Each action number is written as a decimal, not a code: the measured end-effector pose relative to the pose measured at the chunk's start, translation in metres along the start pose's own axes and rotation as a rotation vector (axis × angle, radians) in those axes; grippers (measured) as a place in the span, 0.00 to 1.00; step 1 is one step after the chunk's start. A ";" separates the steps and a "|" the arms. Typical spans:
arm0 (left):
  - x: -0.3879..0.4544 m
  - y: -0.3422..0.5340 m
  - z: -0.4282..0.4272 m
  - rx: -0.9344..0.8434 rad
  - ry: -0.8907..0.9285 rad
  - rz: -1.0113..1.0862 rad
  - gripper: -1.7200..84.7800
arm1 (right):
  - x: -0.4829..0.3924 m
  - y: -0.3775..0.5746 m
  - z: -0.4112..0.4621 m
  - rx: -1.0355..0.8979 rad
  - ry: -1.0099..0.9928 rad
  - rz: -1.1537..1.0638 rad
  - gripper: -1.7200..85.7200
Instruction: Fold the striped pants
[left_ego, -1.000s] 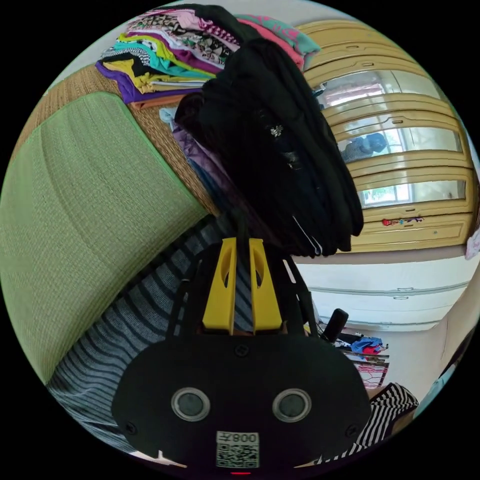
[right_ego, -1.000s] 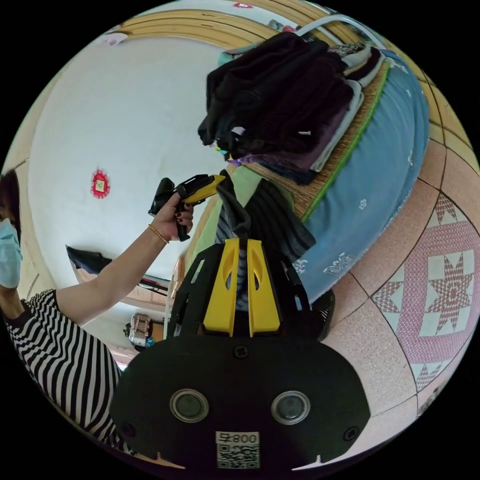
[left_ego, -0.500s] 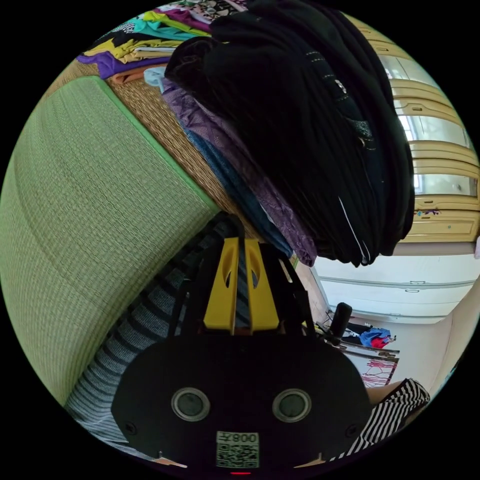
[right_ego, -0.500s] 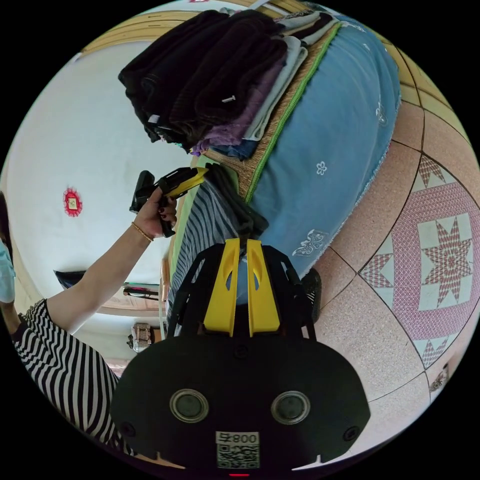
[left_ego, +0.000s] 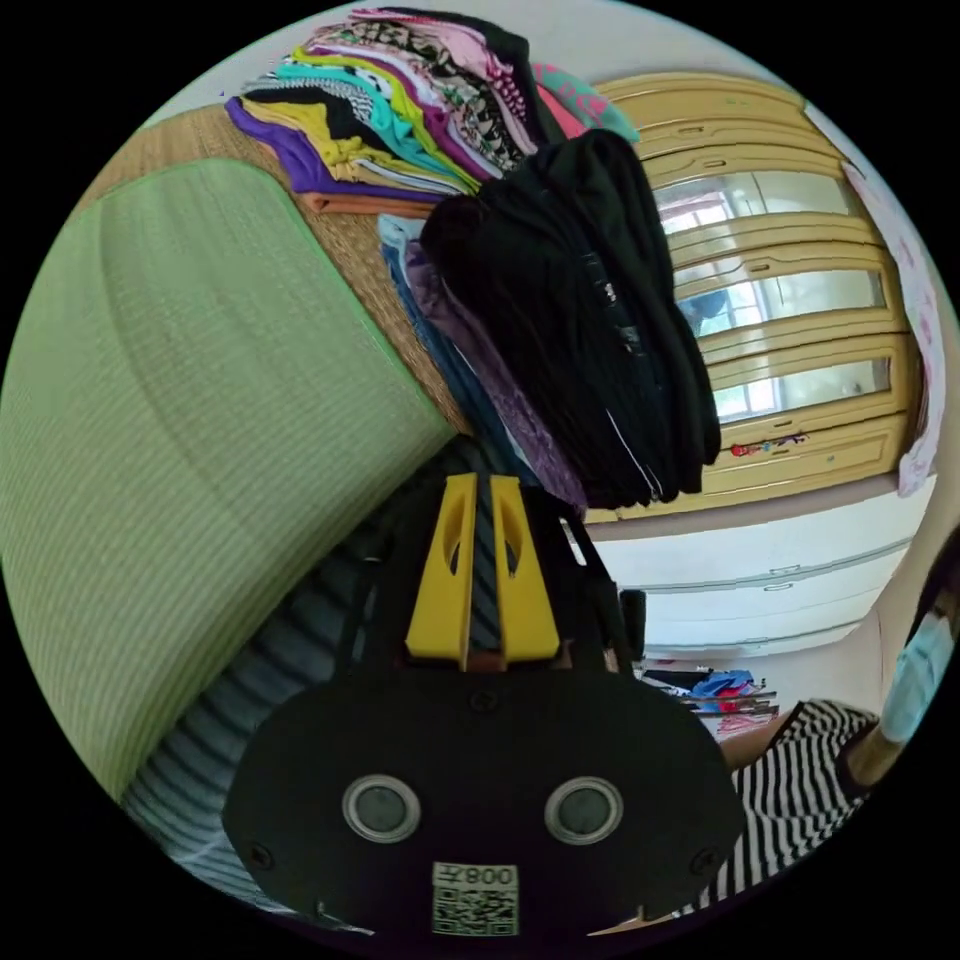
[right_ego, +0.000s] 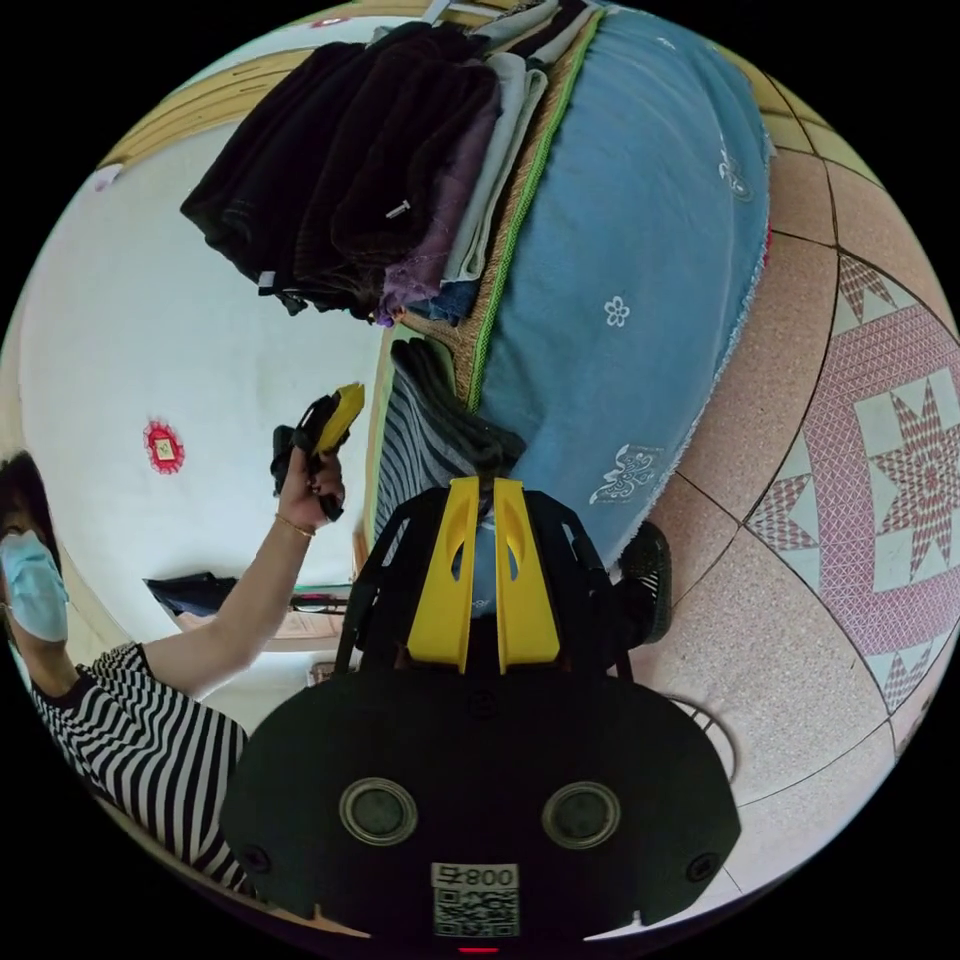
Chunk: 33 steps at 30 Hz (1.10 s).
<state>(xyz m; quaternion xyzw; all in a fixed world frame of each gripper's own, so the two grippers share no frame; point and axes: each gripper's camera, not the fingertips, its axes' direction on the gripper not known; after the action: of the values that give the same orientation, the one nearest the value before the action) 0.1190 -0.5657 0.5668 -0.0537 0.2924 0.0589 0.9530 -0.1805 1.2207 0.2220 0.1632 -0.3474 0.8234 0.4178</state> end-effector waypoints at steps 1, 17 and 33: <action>-0.003 0.020 -0.016 0.006 -0.020 0.002 0.05 | 0.001 0.004 -0.001 0.008 0.002 0.004 0.03; -0.099 0.271 -0.268 0.285 -0.487 -0.453 0.12 | -0.223 0.149 0.278 -0.439 -0.010 -0.550 0.02; -0.131 0.371 -0.350 0.291 -0.332 -0.321 0.05 | -0.316 0.535 0.674 -1.194 0.093 -0.976 0.02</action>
<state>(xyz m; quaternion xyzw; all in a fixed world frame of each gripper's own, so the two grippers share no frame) -0.2347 -0.2575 0.3270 0.0485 0.1251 -0.1273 0.9827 -0.4348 0.3424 0.2878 0.0102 -0.6034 0.2251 0.7650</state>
